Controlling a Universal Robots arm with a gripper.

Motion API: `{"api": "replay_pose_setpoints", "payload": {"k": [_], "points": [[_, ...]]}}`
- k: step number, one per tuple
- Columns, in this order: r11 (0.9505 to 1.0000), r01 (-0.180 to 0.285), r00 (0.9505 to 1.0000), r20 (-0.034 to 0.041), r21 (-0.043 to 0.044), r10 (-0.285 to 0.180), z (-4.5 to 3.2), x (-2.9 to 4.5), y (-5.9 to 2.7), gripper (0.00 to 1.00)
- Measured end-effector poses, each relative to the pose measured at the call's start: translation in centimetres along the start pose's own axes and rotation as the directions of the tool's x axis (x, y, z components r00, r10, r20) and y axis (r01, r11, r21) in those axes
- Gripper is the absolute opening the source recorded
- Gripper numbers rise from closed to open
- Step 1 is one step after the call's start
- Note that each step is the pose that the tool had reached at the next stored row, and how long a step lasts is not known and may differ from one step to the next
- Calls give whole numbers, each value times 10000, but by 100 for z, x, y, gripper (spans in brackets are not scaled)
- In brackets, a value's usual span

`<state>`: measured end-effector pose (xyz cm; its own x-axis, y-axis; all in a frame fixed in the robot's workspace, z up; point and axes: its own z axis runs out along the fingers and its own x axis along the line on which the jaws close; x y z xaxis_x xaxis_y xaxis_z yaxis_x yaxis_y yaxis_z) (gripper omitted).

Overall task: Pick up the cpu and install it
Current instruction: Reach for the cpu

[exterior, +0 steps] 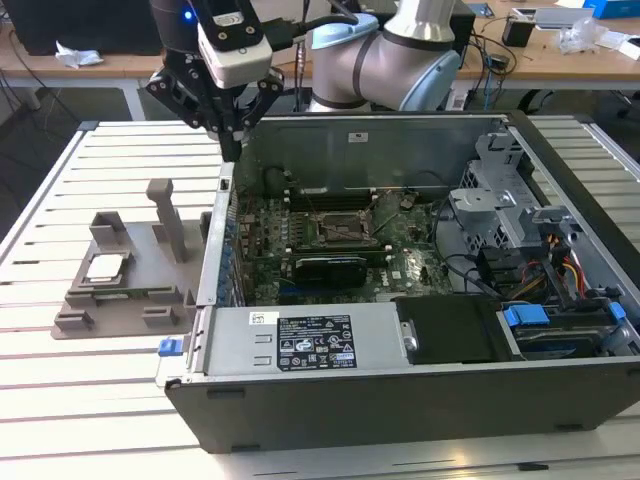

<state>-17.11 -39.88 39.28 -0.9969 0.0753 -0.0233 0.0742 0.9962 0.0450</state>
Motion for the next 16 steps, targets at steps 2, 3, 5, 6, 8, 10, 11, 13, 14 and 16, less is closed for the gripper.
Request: {"api": "replay_pose_setpoints", "payload": {"k": [2, 3, 5, 6, 8, 10, 11, 13, 14, 16], "points": [[10000, 0, 10000, 0, 0, 0, 0, 44, -3, 11], [10000, -1, 10000, 0, 0, 1, 0, 58, -4, 11], [10000, -1, 10000, 0, 0, 1, 0, 112, -8, 11], [10000, 0, 10000, 0, 0, 0, 0, 136, -10, 11], [10000, -1, 10000, 0, 0, 1, 1, 227, -17, 11], [10000, -1, 10000, 0, 0, 1, 2, 280, -21, 11], [10000, 0, 10000, 0, 0, 0, 2, 297, -22, 11], [10000, 1, 10000, 0, 0, -1, 3, 337, -25, 11], [10000, 0, 10000, 0, 0, 0, 3, 367, -28, 11], [10000, 0, 10000, 0, 0, 0, 3, 430, -32, 11]]}}
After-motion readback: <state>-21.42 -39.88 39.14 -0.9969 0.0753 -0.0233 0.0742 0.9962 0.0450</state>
